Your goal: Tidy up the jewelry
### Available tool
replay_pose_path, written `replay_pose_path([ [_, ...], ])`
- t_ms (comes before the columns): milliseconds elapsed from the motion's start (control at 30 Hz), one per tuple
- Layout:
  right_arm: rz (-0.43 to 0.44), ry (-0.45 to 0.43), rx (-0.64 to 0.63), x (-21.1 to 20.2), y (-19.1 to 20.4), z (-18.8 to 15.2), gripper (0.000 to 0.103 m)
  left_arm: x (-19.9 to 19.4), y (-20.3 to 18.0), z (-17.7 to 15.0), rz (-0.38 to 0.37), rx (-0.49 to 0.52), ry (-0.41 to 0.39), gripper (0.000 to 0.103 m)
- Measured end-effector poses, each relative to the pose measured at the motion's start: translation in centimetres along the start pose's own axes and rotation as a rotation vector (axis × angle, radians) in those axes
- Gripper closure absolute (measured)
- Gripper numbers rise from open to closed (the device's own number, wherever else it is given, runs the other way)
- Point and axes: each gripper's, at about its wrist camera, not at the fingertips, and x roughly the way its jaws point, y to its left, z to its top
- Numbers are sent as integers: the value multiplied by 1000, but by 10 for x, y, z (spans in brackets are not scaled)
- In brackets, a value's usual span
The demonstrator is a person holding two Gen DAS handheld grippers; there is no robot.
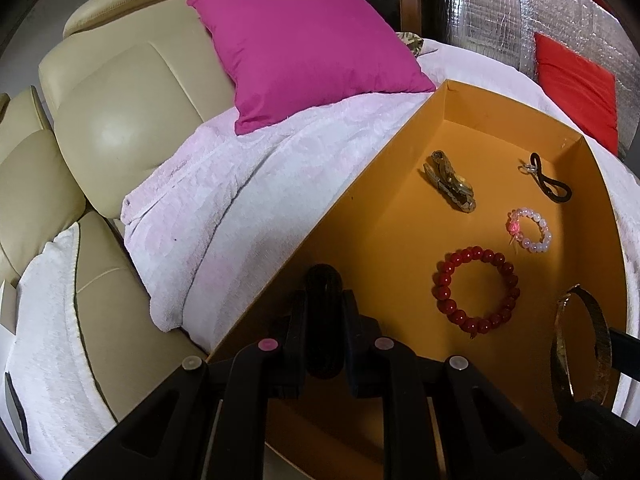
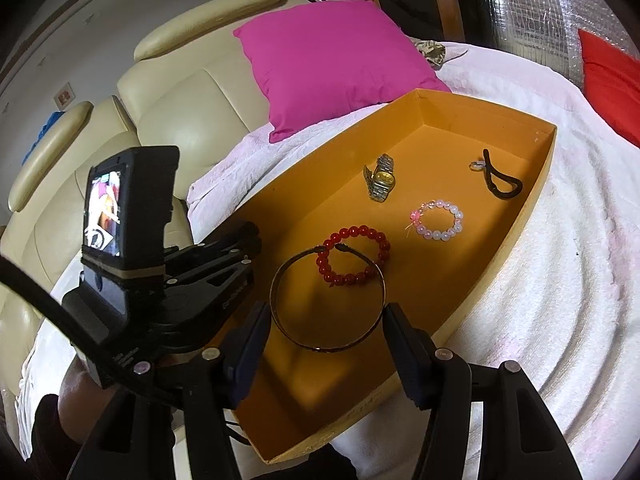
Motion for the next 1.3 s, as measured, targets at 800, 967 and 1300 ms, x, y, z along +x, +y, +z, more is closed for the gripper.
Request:
replay_pose_path([
  [800, 9, -23, 60, -15, -11, 2, 40, -16, -11, 0, -12, 31, -19, 51],
  [967, 4, -53, 79, -32, -16, 2, 40, -41, -14, 7, -8, 38, -73, 43],
  [1300, -9, -141, 113, -89, -32, -4, 40, -112, -41, 22, -15, 80, -192, 40],
])
